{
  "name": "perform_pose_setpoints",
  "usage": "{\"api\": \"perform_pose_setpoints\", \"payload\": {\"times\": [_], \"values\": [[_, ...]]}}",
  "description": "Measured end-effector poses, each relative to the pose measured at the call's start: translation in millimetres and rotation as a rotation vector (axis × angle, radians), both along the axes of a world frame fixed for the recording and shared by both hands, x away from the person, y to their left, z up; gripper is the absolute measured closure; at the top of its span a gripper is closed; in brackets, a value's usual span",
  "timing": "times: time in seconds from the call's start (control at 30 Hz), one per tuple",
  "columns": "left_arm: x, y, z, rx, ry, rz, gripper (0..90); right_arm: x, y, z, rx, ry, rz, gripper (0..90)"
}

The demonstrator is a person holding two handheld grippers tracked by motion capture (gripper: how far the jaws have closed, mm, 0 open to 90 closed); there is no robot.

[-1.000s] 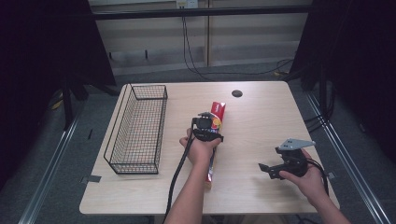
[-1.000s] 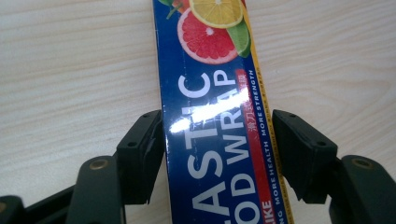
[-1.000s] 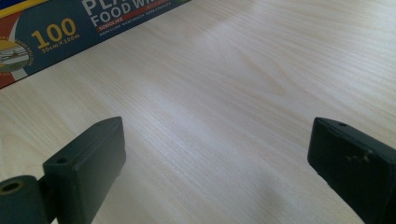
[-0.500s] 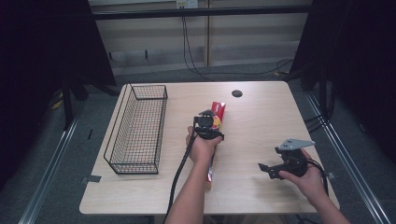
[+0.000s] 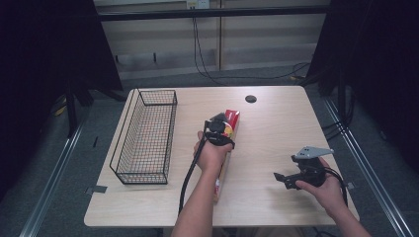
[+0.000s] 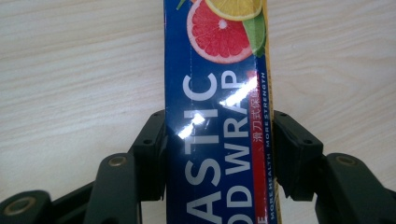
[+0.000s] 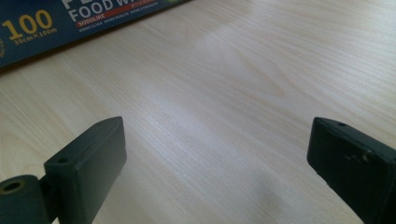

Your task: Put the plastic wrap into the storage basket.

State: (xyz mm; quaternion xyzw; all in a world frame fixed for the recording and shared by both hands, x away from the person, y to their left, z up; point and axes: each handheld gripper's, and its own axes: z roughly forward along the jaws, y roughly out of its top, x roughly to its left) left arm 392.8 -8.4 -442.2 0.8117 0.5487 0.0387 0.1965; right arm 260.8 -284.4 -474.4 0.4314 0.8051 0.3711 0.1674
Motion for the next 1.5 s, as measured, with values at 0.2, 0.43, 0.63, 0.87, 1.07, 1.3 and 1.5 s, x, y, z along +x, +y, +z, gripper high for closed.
{"api": "perform_pose_setpoints", "payload": {"times": [0.2,0.43,0.63,0.87,1.07,1.3,1.5], "values": [[-2.2,10.8,10.7,0.004,0.008,0.014,45.3,-0.4,0.4,0.2,-0.002,-0.007,0.004,4.3],[-2.7,26.5,30.2,-0.006,-0.009,0.041,45.4,-0.5,0.2,0.5,0.001,-0.016,0.002,4.2],[-3.4,33.9,39.4,-0.001,-0.013,0.051,45.3,-0.8,0.9,0.7,0.005,-0.019,0.008,3.6],[-3.4,42.2,52.4,-0.013,-0.008,0.062,45.4,-0.9,2.4,0.4,0.019,-0.018,0.023,2.8],[-2.8,47.8,60.9,-0.015,-0.013,0.072,45.3,-0.9,3.4,0.1,0.025,-0.014,0.042,2.4],[-3.0,54.9,67.0,-0.020,-0.008,0.087,45.2,-0.9,3.4,0.0,0.020,-0.006,0.039,2.3],[-2.8,63.4,72.7,-0.022,-0.007,0.108,45.2,-1.0,4.1,0.5,0.022,-0.015,0.045,2.3]]}}
